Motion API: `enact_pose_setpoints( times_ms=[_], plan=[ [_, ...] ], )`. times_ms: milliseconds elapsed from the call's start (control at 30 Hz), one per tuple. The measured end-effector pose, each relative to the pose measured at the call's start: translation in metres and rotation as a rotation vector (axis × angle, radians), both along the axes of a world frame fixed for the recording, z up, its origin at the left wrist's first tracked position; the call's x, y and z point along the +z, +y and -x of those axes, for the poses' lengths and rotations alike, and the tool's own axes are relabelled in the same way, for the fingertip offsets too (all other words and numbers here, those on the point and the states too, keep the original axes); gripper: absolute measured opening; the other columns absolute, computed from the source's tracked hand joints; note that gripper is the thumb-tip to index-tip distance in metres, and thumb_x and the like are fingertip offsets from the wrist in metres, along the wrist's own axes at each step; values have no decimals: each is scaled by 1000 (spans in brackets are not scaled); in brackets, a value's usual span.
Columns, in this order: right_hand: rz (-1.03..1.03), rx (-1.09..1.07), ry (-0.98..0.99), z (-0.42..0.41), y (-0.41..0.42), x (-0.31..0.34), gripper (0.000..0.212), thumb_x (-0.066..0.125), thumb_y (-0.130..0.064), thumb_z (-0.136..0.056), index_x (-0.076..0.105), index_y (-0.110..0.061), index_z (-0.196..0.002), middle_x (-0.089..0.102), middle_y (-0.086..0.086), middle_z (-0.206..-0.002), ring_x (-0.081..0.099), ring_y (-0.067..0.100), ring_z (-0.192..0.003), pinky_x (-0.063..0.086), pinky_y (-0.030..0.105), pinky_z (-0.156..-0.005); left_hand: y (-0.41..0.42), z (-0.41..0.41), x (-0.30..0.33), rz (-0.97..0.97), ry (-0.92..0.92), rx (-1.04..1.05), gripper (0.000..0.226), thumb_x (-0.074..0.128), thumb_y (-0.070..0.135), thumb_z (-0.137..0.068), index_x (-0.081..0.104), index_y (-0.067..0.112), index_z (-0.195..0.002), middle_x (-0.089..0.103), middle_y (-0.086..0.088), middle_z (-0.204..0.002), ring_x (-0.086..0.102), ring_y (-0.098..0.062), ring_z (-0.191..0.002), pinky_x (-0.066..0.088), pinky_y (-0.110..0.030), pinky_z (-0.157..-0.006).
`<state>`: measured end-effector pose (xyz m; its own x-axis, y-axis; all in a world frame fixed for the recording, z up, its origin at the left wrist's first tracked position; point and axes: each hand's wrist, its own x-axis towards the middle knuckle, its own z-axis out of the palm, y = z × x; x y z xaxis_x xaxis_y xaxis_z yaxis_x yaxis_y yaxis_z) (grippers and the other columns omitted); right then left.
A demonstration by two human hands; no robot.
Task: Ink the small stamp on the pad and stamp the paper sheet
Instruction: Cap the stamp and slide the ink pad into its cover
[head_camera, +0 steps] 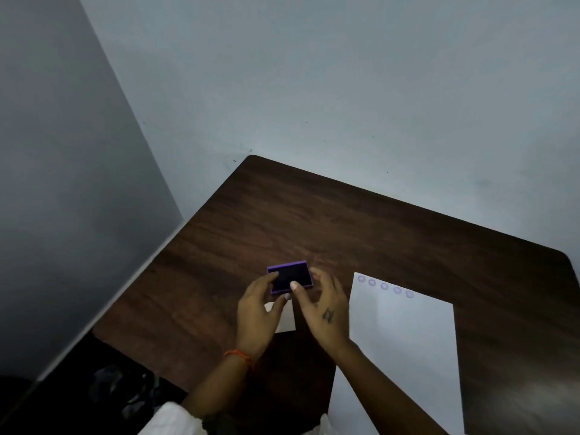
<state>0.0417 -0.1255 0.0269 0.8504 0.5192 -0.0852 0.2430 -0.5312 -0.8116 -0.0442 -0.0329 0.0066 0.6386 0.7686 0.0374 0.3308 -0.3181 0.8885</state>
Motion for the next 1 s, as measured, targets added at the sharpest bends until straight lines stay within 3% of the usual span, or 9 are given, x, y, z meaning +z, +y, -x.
enact_pose_setpoints(
  times_ms=[67,133,267,433,700,1000],
  plan=[
    [22,31,26,7,6,-4,53,59,-51,-80,45,-28,-126,52,1,-134,50,18,-121,41,34,-104,3,7,-2,-16,24,68,45,69,13,-79,56,17,-122,59,-5,-124,57,-12,-107,50,-31,-92],
    [80,63,42,13,10,-9,55,59,-47,-82,44,-23,-129,49,2,-138,48,19,-124,25,27,-106,5,14,-5,-4,120,134,49,67,15,-81,51,17,-127,52,-6,-133,52,-18,-118,47,-36,-98],
    [198,116,54,23,14,-21,64,63,-41,-82,37,-17,-135,43,6,-143,44,22,-129,39,31,-103,6,25,-14,44,339,187,59,65,19,-82,40,14,-135,40,-11,-142,40,-27,-130,41,-44,-106],
    [302,171,34,27,16,-30,59,67,-23,-82,40,-13,-133,45,7,-140,44,22,-128,37,29,-107,6,28,-21,148,494,165,60,66,22,-82,41,9,-135,40,-16,-139,44,-31,-124,40,-43,-106],
    [289,147,65,26,18,-28,58,69,-19,-80,44,-12,-131,47,9,-138,46,24,-126,40,33,-106,4,24,-14,191,446,188,54,67,24,-81,48,9,-130,45,-15,-134,51,-30,-116,45,-43,-101],
    [188,31,11,-5,26,-8,58,66,-18,-82,41,-13,-134,48,10,-134,51,24,-120,47,38,-102,15,-12,18,164,302,221,53,66,16,-82,46,9,-131,45,-13,-136,47,-28,-123,41,-40,-105]
  ],
)
